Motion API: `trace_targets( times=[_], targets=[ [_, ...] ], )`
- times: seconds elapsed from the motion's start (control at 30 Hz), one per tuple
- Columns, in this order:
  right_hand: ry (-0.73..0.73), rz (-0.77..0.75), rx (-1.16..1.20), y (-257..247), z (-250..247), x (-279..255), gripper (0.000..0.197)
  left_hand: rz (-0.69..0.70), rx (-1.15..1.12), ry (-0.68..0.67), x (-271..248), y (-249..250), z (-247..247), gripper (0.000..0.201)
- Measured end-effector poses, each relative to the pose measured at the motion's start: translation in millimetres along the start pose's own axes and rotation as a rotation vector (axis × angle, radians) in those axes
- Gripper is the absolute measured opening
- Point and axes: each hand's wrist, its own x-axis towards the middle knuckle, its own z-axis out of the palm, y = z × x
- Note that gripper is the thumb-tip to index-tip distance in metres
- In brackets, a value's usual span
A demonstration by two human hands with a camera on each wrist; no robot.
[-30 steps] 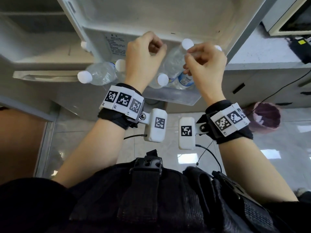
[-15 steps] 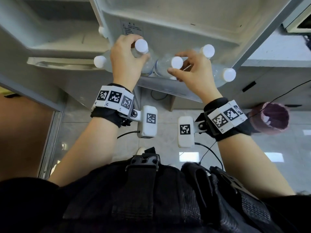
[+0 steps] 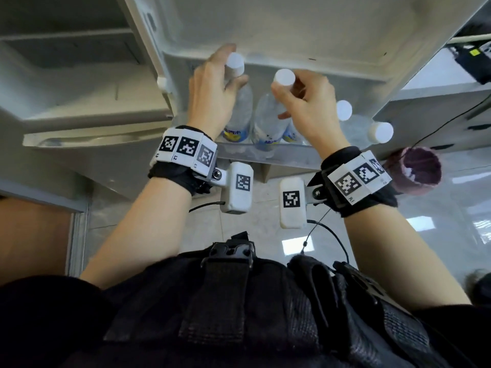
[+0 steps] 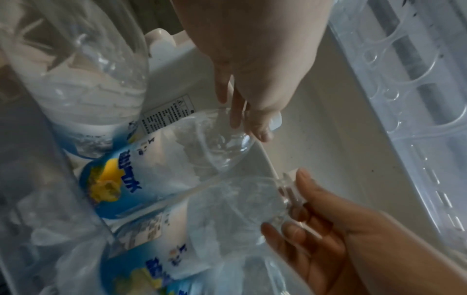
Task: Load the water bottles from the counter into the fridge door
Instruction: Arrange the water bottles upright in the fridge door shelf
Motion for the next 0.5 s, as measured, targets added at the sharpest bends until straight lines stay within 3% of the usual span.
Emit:
trace_targets(
  times=[0.37, 0.5],
  targets=[
    [0.09, 0.091, -0.029, -8.6, 13.6, 3.9, 0.03, -0.045, -0.098, 0.053, -5.2, -11.5, -20.2, 0.044],
    [0.143, 0.081, -0.042, -5.9, 22.2, 1.5, 0.032, -0.144, 0.103, 0.032, -15.9, -23.5, -34.3, 0.056]
  ],
)
